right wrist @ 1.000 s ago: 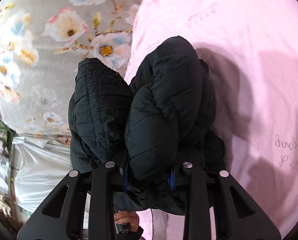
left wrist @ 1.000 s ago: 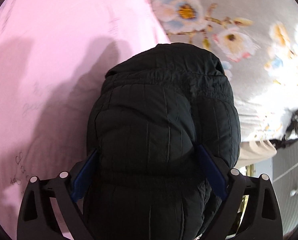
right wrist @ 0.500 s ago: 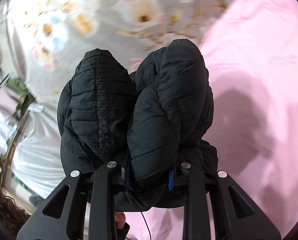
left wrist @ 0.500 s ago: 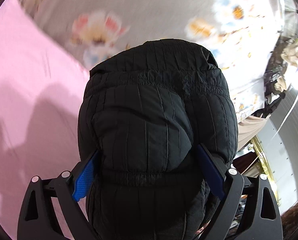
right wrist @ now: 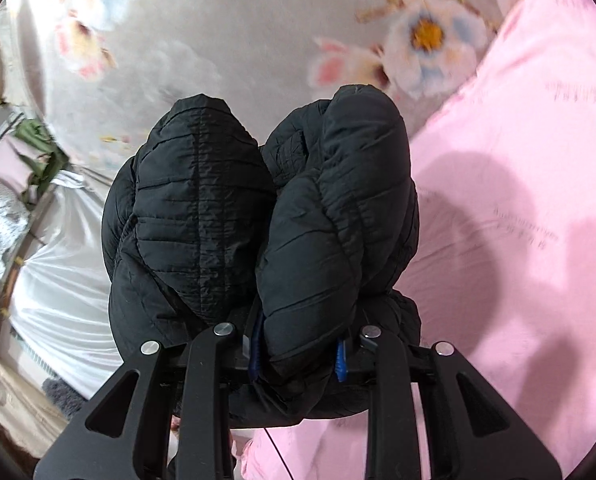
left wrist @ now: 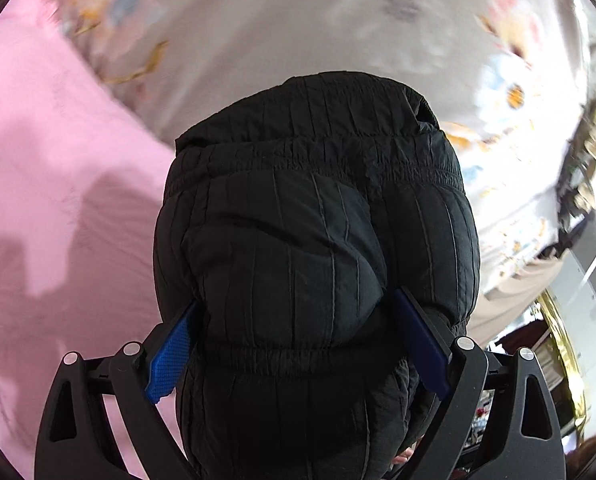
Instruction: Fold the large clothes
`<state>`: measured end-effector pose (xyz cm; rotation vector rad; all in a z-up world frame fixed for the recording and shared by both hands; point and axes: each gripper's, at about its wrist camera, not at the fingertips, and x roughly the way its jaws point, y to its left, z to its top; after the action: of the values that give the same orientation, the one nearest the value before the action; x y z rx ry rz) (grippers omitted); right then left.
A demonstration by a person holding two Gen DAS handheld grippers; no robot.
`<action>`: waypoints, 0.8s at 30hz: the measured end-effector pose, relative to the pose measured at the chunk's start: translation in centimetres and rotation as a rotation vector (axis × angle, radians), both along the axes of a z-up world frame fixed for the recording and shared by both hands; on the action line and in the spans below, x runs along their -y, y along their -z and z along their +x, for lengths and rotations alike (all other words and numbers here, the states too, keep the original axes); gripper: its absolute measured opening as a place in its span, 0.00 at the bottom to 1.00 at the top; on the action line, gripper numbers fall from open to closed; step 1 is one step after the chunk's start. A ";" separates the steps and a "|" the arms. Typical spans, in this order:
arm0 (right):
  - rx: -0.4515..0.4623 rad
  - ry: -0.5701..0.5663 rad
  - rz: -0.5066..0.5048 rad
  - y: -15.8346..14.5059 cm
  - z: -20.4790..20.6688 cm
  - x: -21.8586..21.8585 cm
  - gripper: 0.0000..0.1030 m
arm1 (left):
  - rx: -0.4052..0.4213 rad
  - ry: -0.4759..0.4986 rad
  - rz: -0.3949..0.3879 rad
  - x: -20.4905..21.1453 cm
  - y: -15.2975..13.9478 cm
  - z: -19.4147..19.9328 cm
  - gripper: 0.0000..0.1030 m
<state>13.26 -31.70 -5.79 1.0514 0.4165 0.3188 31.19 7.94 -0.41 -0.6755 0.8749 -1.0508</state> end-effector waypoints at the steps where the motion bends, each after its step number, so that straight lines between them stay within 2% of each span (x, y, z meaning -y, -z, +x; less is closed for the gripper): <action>1: -0.020 0.002 0.001 1.1 0.8 -0.4 0.24 | -0.019 -0.004 -0.001 -0.4 1.5 1.0 0.87; 5: -0.109 0.015 0.007 5.3 3.2 -1.6 0.24 | -0.091 -0.022 0.008 -1.7 7.4 4.0 0.87; 7: -0.141 0.022 0.010 7.2 4.0 -2.1 0.24 | -0.113 -0.034 0.009 -2.1 9.3 4.9 0.86; 11: -0.182 0.032 0.027 10.1 4.4 -2.3 0.25 | -0.143 -0.053 0.041 -2.7 12.2 5.9 0.86; 14: -0.196 0.052 0.078 11.0 4.0 -1.8 0.33 | -0.180 -0.122 0.083 -4.3 13.1 6.0 0.86; 17: -0.198 0.079 0.077 9.4 2.6 -0.9 0.41 | -0.109 -0.173 0.147 -6.0 10.7 4.9 0.85; 20: -0.217 0.139 -0.020 6.2 0.1 -0.5 0.46 | -0.003 -0.250 0.298 -7.8 6.0 3.0 0.85; 23: -0.182 0.229 -0.229 0.6 -2.8 -1.0 0.45 | 0.120 -0.375 0.466 -8.1 0.9 1.1 0.86; 24: -0.170 0.263 -0.339 -1.9 -3.3 -1.8 0.44 | 0.200 -0.442 0.564 -7.3 -1.5 0.1 0.86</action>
<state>10.00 -29.95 -3.88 0.7897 0.4600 -0.0762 31.33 15.23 1.07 -0.2582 0.7530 -0.4301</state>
